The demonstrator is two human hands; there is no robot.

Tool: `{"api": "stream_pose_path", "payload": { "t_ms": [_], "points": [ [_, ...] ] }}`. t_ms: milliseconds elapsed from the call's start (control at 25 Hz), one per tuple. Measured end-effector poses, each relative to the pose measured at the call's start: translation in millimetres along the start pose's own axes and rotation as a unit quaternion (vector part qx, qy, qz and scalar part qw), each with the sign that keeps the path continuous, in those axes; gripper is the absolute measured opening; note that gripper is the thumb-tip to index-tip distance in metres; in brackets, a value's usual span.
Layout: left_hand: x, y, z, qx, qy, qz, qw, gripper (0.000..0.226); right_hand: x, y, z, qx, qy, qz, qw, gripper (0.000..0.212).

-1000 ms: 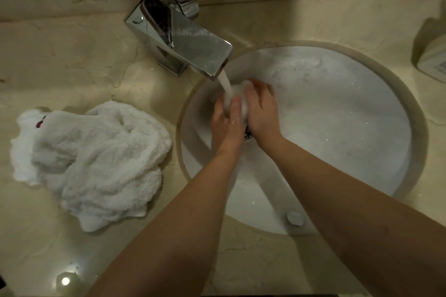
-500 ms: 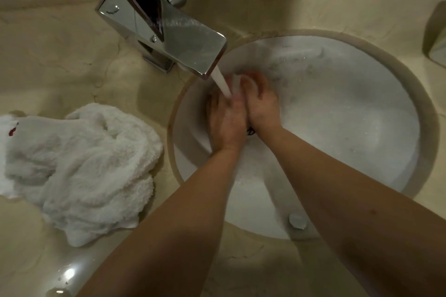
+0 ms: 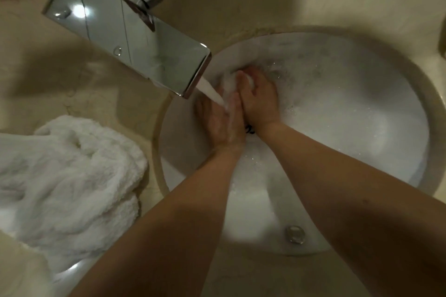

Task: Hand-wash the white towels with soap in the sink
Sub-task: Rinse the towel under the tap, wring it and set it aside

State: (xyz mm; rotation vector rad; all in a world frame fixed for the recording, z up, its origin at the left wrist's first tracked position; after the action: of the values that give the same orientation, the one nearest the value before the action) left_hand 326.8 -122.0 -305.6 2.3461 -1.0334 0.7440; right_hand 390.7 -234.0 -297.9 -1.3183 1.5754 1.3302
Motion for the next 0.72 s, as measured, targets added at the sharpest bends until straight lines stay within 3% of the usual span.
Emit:
{"api": "stream_pose_path", "payload": {
  "t_ms": [200,320,560,720],
  "points": [
    [8,-2,-4,0.081,-0.038,0.058,0.994,0.051,-10,-14,8,-0.024,0.066,-0.054,0.996,0.047],
    [11,-5,-2,0.08,-0.039,0.071,0.994,0.051,-5,-20,8,-0.018,0.118,-0.056,0.991,0.036],
    [24,-3,-11,0.106,-0.077,0.116,0.985,0.042,0,-15,3,0.015,0.012,0.0,1.0,0.038],
    [11,5,-12,0.025,0.03,0.007,0.999,0.061,13,8,-4,0.038,-0.048,0.095,0.994,0.035]
  ]
}}
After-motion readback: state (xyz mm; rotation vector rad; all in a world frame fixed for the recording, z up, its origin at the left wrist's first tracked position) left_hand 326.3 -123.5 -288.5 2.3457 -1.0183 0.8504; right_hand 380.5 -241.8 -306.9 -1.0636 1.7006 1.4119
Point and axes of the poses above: each hand's wrist, its own y-axis away from the middle knuckle, its own z-axis out of the palm, x = y × z, the point moved 8 cm from there along -y, towards the middle knuckle, and after that the axes turned 10 degrees about -y, right-handed, at the moved point
